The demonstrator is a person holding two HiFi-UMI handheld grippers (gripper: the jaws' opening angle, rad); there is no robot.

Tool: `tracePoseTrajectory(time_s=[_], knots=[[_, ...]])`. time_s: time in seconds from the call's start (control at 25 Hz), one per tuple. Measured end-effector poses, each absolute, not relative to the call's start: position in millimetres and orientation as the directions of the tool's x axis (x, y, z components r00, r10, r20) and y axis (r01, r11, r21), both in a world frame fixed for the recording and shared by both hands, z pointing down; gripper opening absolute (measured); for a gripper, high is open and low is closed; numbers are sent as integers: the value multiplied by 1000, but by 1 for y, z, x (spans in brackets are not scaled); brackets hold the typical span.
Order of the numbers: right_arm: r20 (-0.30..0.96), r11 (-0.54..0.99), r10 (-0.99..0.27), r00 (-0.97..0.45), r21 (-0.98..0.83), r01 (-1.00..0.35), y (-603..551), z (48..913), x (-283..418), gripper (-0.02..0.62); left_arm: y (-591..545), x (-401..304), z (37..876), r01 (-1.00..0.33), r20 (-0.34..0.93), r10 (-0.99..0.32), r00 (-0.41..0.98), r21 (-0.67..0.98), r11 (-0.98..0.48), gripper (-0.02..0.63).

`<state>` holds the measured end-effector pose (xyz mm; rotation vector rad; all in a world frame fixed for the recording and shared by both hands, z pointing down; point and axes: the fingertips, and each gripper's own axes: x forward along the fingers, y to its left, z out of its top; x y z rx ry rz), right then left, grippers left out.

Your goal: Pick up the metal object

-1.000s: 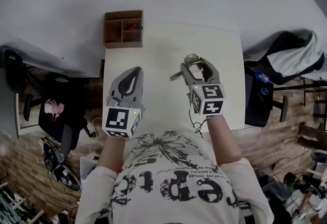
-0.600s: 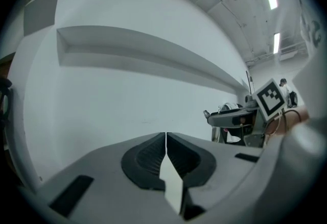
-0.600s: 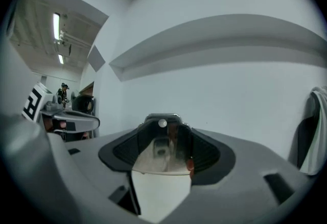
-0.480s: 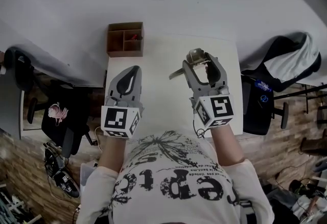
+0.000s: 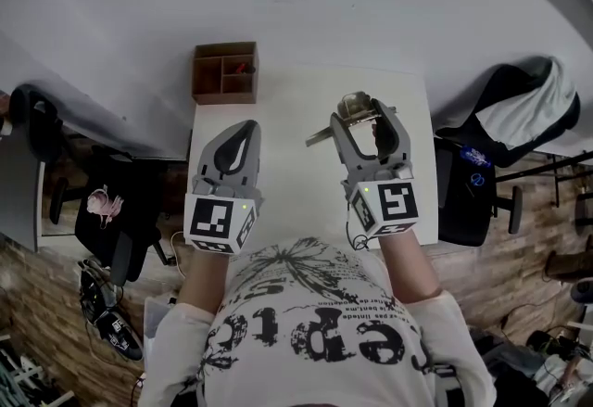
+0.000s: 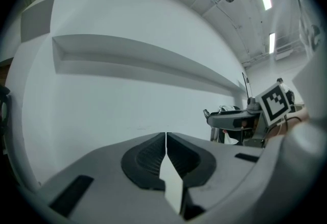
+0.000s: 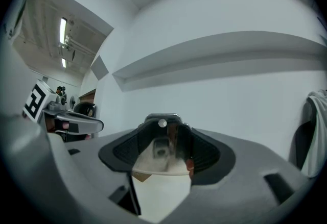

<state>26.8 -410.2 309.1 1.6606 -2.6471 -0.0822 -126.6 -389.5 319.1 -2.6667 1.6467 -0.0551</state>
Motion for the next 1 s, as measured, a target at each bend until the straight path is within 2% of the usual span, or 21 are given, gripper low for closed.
tracePoseTrajectory(time_s=[1.0], knots=[[88, 415, -907, -412, 8, -910, -402, 344, 23, 279, -380, -133, 328, -893, 57, -893, 447, -15, -449, 11]])
